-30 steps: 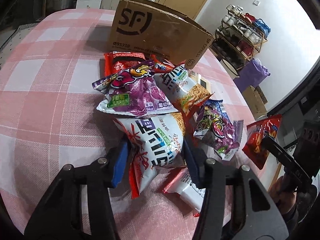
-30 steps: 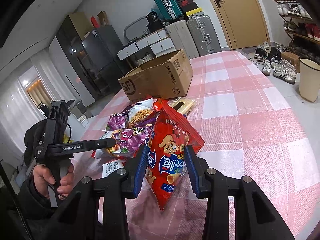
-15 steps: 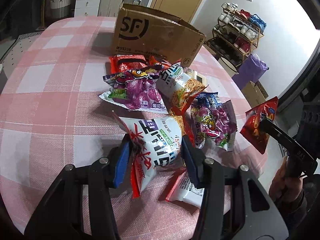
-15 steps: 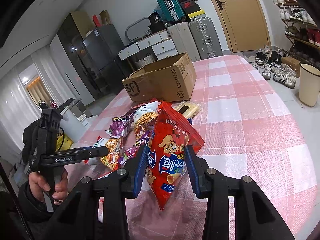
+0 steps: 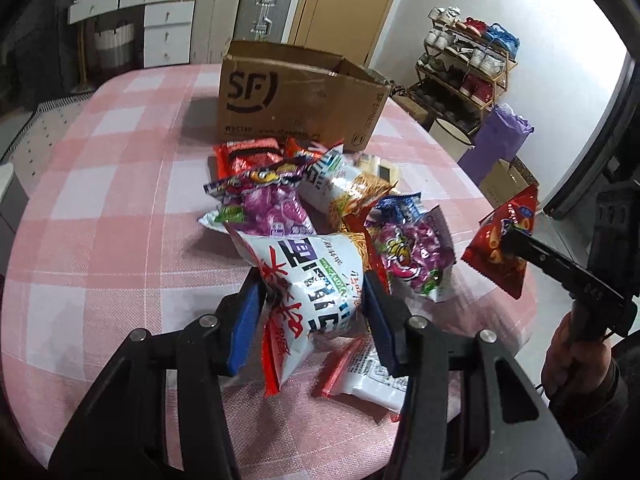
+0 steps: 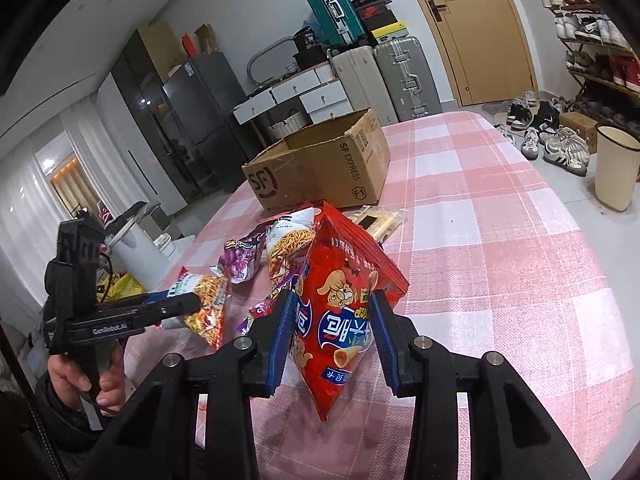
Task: Organize snacks
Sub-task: 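Carry both bags over the open SF box with both tools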
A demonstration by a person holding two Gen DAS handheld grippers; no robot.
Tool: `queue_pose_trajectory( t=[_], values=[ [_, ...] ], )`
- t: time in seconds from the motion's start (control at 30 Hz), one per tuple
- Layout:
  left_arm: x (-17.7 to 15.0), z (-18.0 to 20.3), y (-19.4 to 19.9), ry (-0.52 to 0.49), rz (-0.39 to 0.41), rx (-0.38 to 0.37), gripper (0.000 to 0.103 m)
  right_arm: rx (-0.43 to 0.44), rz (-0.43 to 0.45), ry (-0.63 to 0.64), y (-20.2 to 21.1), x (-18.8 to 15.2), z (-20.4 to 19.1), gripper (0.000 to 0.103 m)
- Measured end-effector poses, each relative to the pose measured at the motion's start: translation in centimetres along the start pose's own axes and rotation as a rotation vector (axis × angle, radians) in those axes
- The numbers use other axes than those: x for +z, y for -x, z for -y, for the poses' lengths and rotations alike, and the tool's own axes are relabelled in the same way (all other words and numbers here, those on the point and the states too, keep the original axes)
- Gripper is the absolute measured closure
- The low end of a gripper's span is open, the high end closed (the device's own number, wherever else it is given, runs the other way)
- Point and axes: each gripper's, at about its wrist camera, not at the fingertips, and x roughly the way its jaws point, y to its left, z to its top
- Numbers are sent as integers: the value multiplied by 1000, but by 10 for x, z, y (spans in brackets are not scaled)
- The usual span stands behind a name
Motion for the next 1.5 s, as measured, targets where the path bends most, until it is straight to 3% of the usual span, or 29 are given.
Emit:
queue_pose_trajectory(
  t=[0.5, 1.0, 1.5],
  values=[
    [24, 6, 46, -42, 74, -9, 57, 79, 56, 39, 7, 31, -24, 64],
    [105, 9, 89, -40, 205, -50, 57, 172, 116, 110, -6, 115, -56, 64],
    [199, -12, 55, 22, 228, -67, 57, 185, 125, 128, -63, 201, -68, 64]
  ],
)
